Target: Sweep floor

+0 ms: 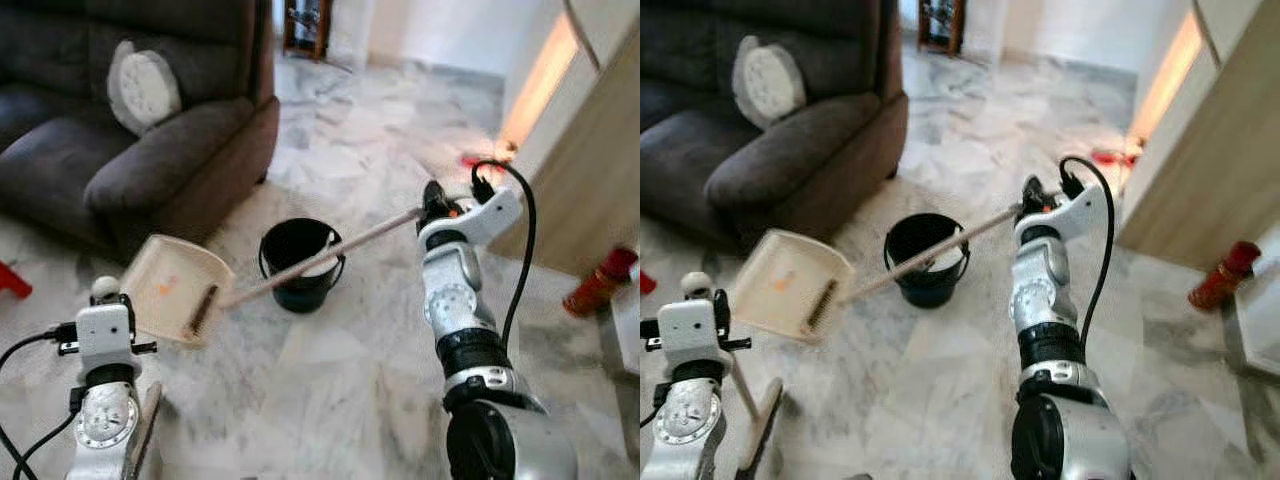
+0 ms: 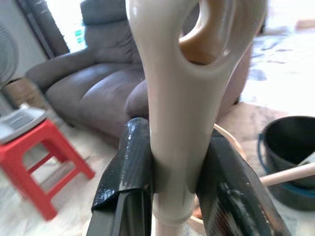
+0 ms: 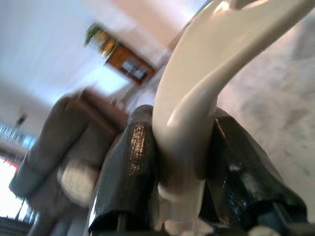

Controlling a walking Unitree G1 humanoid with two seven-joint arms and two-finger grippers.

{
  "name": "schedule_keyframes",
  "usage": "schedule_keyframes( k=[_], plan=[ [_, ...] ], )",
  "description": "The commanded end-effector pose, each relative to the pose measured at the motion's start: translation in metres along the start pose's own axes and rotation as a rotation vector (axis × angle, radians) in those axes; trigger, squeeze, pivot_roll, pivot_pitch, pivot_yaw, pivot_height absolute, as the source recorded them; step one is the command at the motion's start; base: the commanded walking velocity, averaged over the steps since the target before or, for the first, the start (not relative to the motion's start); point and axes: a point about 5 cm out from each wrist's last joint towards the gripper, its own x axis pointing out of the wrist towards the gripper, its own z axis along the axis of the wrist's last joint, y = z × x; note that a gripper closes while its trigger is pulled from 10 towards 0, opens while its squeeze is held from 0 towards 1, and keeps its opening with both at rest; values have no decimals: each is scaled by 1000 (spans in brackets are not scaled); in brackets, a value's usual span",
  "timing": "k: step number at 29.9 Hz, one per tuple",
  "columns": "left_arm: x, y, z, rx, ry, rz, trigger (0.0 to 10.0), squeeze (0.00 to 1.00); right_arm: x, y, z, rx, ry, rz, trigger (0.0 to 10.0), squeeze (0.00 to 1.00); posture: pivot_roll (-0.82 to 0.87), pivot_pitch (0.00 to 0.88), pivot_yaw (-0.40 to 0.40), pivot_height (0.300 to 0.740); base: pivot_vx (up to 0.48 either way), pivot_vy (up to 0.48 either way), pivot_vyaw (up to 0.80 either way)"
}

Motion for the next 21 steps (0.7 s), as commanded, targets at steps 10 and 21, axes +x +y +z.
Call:
schedule_keyframes(
  k=[10,21],
  plan=[
    [5,-6,18,21,-109,-41,10000,0,2,12,8,30,-42,35,10000,0,199,43,-35,740,0,0,0],
    [6,-5,17,15,-97,-33,10000,0,2,11,9,33,-45,33,10000,0,198,44,-31,740,0,0,0]
  ],
)
